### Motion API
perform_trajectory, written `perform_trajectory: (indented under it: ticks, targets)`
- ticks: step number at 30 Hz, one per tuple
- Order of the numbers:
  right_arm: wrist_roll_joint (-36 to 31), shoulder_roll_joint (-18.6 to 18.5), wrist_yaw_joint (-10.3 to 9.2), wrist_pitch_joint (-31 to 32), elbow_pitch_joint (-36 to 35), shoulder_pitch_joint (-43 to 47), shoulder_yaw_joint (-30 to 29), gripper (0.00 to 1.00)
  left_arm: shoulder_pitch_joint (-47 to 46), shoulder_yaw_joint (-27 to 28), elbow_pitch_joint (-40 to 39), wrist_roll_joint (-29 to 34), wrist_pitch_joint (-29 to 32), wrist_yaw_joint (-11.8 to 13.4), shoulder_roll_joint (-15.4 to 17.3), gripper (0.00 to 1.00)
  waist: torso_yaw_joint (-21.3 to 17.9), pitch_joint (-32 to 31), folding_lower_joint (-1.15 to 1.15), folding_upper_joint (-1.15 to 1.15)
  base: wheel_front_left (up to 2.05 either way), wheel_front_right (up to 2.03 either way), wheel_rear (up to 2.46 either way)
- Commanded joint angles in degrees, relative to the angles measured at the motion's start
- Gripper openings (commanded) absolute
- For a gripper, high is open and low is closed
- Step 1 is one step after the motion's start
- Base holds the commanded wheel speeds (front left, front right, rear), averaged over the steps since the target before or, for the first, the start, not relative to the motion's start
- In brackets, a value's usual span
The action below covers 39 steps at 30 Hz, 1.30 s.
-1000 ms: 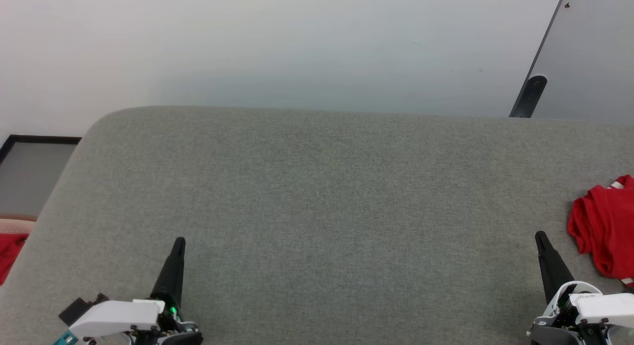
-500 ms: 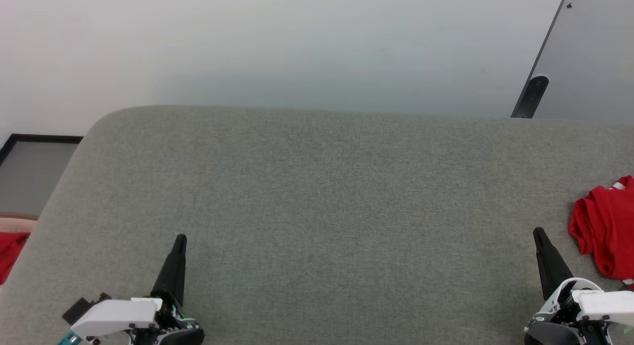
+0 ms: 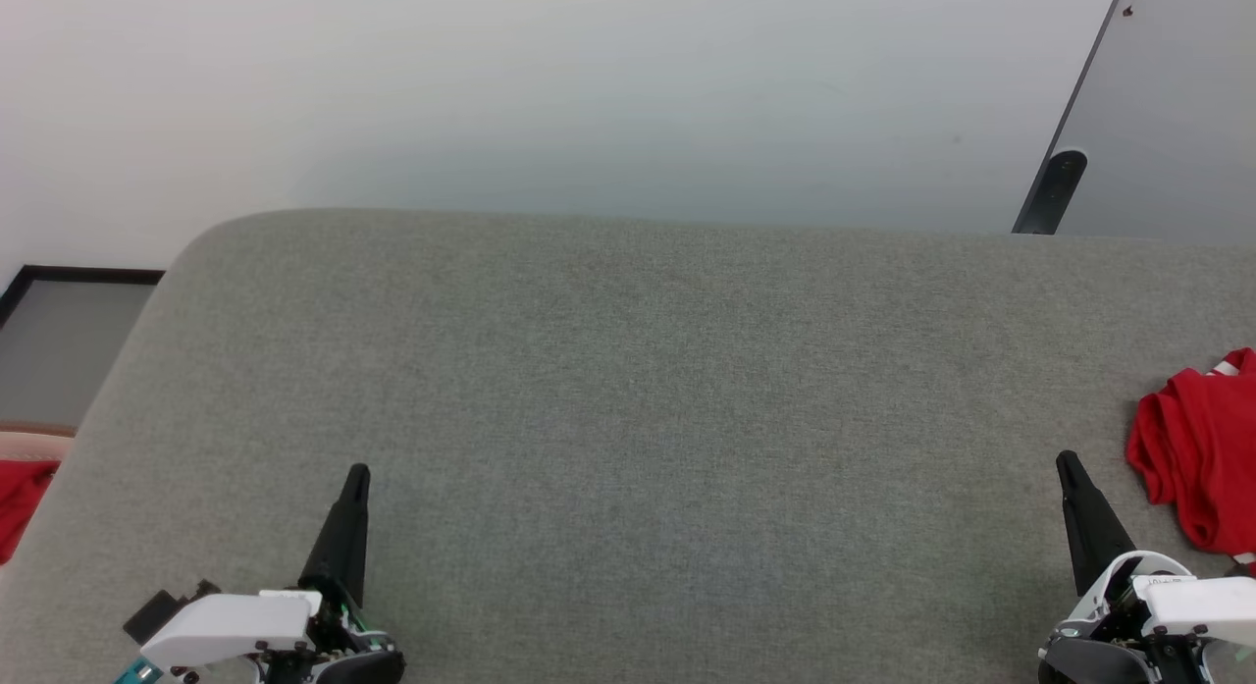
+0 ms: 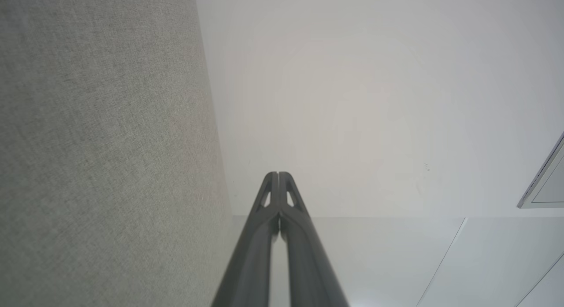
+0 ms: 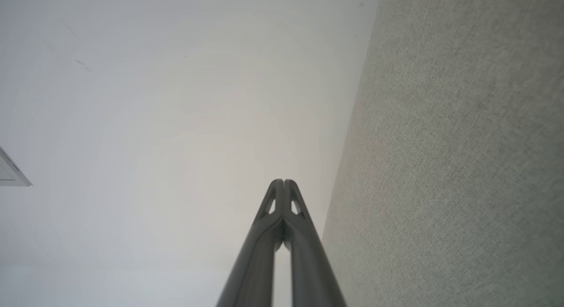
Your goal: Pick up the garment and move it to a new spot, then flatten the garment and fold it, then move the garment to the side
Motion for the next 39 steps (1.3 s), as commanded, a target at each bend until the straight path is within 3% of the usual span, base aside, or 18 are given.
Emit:
perform_trajectory:
  ticks: [1, 39]
  targets:
    - [0.3, 0.2, 0.02, 0.0, 0.0, -0.1, 0.0, 0.0, -0.6, 0.2, 0.1, -0.1, 0.2, -0.3, 0.0, 0.0, 0.0, 0.0, 0.0, 0.0, 0.0, 0.0, 0.0]
    - [0.3, 0.2, 0.02, 0.0, 0.0, -0.1, 0.1, 0.0, -0.6, 0.2, 0.1, -0.1, 0.2, -0.3, 0.0, 0.0, 0.0, 0.0, 0.0, 0.0, 0.0, 0.0, 0.0]
